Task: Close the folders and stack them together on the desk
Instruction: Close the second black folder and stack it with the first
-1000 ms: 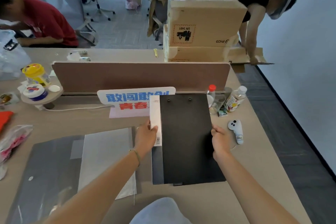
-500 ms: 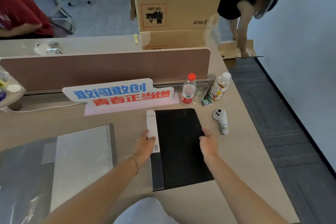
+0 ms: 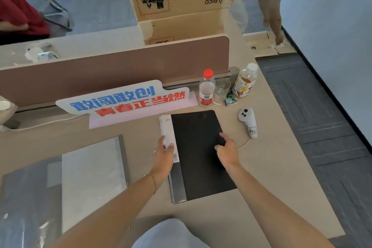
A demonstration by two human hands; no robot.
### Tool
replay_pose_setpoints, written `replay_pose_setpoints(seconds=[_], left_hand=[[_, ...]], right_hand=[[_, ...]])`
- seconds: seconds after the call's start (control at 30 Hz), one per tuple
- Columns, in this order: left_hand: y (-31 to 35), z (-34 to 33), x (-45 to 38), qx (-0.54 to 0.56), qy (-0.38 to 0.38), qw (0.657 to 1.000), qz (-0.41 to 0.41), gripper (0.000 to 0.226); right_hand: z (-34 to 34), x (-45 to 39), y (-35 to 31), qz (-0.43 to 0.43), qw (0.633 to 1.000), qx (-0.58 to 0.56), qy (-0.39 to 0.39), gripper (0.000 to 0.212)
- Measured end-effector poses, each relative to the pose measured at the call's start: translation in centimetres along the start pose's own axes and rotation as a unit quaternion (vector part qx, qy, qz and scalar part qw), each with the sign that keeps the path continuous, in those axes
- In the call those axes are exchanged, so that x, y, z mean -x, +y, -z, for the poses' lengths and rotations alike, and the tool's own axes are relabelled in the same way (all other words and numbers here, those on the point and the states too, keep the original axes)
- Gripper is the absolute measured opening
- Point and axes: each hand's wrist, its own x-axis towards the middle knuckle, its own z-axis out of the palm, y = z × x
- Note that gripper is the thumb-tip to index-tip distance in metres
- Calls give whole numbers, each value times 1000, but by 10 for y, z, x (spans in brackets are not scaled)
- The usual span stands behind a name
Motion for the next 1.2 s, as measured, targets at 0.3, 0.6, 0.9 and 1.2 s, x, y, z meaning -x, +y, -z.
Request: replay_pose_setpoints(seconds=[0.3,0.6,0.9,1.2], left_hand=[[0,-5,-3,18,9,1000,16,55],[-1,-9,-4,3,24,999,31,52],[23,13,17,-55,50,996,-55,55],[28,61,50,-118,102,970,-188,50]], right_hand=[[-12,-3,0,-1,1000,-2,-2,63],[-11,-8,5,13,999,41,-20,67],[-16,14,-21,80,995,28,48,62],[-36,70,-73,212,972,79,68,63]])
